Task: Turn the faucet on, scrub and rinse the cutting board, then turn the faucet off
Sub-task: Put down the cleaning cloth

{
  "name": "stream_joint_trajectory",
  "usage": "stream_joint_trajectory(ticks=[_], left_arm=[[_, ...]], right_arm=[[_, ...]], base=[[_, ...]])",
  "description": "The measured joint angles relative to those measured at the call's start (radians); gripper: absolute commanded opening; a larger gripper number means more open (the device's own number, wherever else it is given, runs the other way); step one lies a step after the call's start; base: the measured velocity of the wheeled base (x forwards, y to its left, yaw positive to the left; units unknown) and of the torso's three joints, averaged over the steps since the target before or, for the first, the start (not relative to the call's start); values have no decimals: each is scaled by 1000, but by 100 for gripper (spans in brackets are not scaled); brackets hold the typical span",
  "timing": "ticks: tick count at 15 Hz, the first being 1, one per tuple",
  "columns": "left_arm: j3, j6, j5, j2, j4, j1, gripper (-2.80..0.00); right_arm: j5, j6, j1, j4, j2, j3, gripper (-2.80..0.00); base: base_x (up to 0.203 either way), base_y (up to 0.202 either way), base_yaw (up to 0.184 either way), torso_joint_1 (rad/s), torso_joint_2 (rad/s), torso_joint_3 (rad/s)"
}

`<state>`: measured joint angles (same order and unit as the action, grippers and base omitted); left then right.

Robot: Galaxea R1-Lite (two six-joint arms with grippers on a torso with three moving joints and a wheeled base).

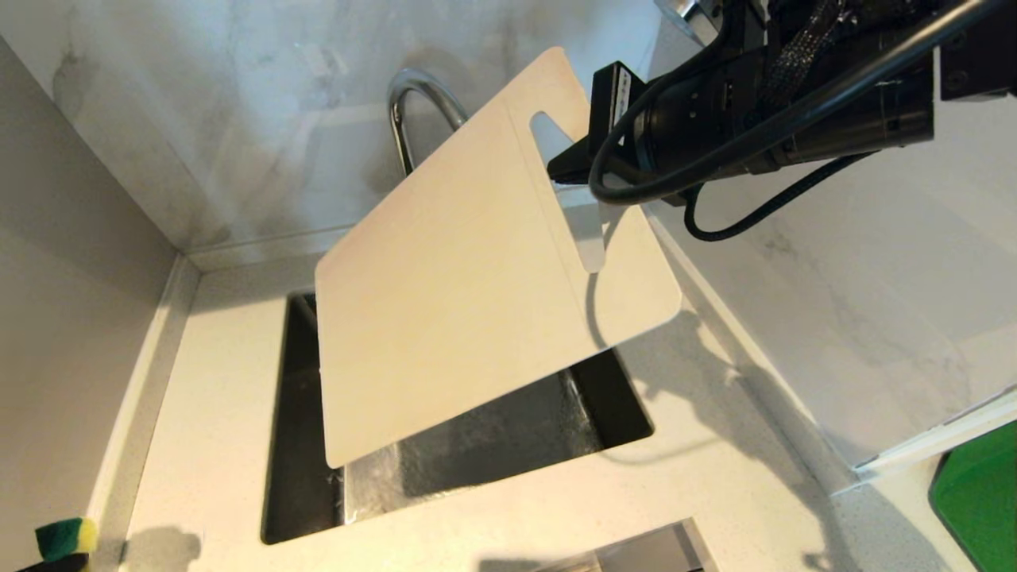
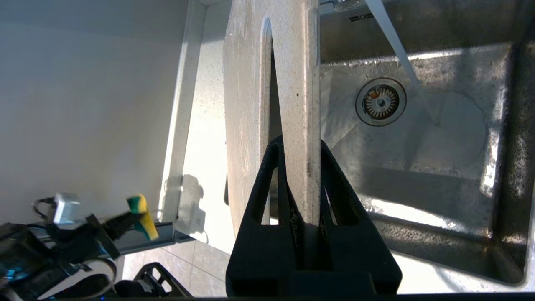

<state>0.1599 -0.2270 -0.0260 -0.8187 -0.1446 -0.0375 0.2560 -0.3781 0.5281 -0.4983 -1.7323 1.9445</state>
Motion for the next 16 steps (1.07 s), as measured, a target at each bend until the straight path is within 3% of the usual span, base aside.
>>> stream_joint_trajectory(ticks=[5,9,16], left_arm=[[-31,-1,1,-74,39,-9,-280],[42,-24,2,-210,31,-11,-280],[119,-37,2,-422,-75,-5,-280]], right_arm=[[2,-1,-1,3,1,0,-280],[1,-2,-1,3,1,-1,-280],[2,-1,-2,4,-1,2,-280]], base=[[0,0,0,0,0,0],[0,0,0,0,0,0],[0,0,0,0,0,0]])
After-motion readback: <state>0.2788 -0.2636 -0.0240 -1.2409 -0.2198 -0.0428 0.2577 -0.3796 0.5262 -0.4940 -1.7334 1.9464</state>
